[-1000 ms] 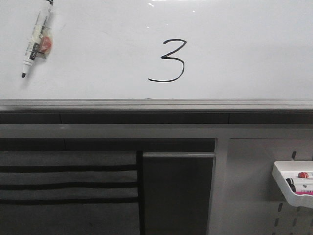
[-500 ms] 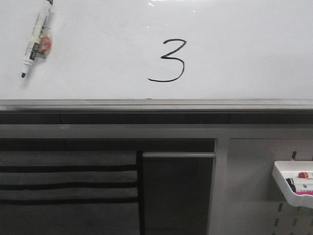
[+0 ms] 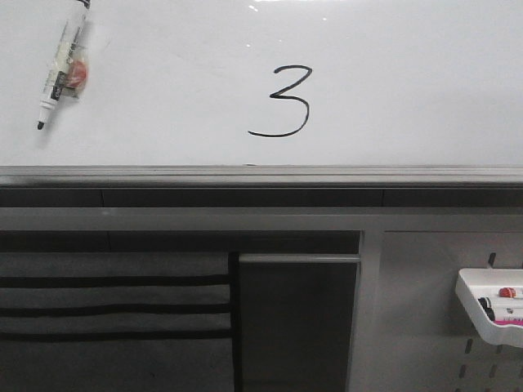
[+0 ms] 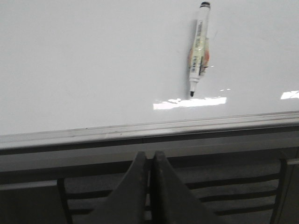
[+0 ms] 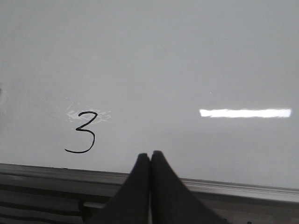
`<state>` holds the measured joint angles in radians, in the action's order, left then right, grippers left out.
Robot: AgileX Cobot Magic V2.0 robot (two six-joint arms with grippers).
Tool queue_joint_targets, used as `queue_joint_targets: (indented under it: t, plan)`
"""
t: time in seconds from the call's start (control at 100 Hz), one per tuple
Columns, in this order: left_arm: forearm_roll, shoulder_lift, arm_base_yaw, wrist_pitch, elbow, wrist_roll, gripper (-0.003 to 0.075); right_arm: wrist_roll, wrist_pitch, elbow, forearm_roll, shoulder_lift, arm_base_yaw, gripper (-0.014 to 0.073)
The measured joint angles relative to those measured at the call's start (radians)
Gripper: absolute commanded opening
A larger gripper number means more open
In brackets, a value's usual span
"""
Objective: Write number 3 on whiteboard
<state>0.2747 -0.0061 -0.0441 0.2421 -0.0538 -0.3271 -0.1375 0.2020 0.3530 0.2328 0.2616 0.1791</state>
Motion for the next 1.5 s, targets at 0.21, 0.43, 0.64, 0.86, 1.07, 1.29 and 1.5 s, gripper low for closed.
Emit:
queue_joint_targets:
  t: [0.21,0.43,0.64,0.86,1.07,1.29,1.5]
  plan:
    - [0.01,0.0,0.019,-0.072,0.049,0.045,-0.0018,0.0,0.004,0.0,0.0,0.0,0.0,-0.0067]
    - [-0.351,0.0,-0.022,-0.164,0.06,0.413,-0.0018,0.0,0.013,0.0,0.0,0.0,0.0,-0.0067]
    - [-0.365,0.0,-0.026,-0.168,0.06,0.452,-0.0018,0.0,0.014,0.0,0.0,0.0,0.0,-0.0067]
    - [-0.29,0.0,-0.026,-0.193,0.06,0.343,-0.0018,0.0,0.014,0.0,0.0,0.0,0.0,-0.0067]
    - [-0.286,0.0,-0.026,-0.214,0.06,0.327,-0.0018,0.0,0.014,0.0,0.0,0.0,0.0,-0.0067]
    - [-0.284,0.0,-0.026,-0.216,0.06,0.327,-0.0018,0.0,0.014,0.0,0.0,0.0,0.0,-0.0067]
    - [-0.284,0.0,-0.026,-0.216,0.06,0.327,-0.0018,0.0,0.014,0.0,0.0,0.0,0.0,-0.0067]
